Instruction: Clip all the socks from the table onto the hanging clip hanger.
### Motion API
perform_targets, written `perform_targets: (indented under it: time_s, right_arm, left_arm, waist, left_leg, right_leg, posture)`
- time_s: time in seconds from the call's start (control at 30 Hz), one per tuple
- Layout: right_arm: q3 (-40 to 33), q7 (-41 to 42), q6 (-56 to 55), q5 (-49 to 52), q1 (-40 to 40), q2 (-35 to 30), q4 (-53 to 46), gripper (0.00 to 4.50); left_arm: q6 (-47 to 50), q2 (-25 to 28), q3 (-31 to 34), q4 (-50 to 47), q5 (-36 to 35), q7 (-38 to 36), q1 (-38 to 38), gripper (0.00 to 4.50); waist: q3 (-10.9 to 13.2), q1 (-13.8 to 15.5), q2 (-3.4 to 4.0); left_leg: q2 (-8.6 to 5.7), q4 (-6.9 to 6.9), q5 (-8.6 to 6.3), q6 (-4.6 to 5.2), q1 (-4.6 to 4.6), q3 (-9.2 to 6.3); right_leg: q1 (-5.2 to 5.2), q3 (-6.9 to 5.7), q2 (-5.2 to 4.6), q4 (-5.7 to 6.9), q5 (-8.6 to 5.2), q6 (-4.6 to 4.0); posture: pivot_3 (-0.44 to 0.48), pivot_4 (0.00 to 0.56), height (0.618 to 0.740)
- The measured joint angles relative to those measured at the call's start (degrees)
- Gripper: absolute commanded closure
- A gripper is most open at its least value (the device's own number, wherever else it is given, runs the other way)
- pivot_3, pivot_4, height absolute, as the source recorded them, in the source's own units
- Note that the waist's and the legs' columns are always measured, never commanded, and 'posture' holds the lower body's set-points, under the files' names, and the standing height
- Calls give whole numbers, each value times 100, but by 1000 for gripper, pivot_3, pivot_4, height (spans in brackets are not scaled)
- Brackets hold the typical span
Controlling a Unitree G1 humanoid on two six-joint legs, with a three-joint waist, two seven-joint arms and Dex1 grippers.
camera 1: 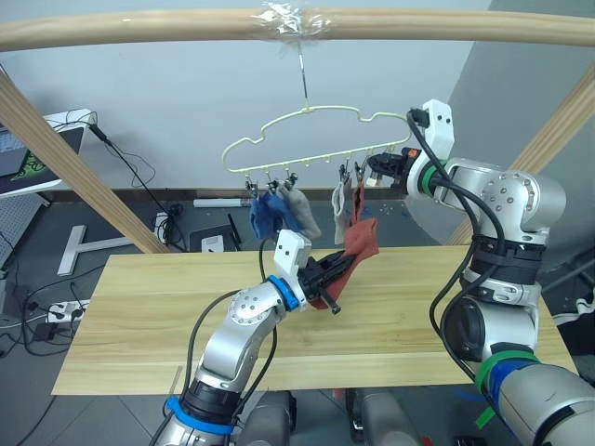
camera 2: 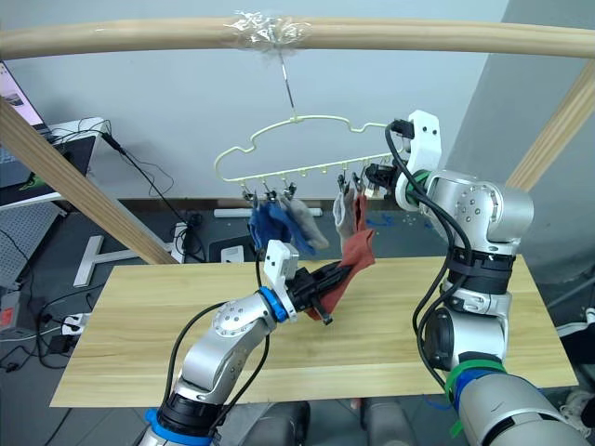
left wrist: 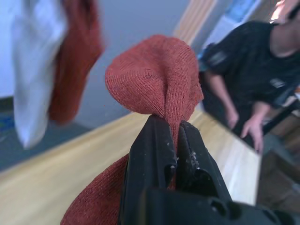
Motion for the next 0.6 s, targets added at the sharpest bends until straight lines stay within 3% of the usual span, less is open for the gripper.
perform_targets:
  time_s: [0.6]
  right_arm:
    - [-710, -409, 924, 185, -338, 333, -63, 4417]
  left_arm:
    - [-173, -217, 207, 283, -68, 353, -506, 4482]
  waist:
    - [0, 11, 0]
  left_leg:
    - [-4, 5, 2, 3, -1, 2]
  right_leg:
    - [2, 1, 0, 0, 0, 0]
  posture:
    - [-32, 244, 740]
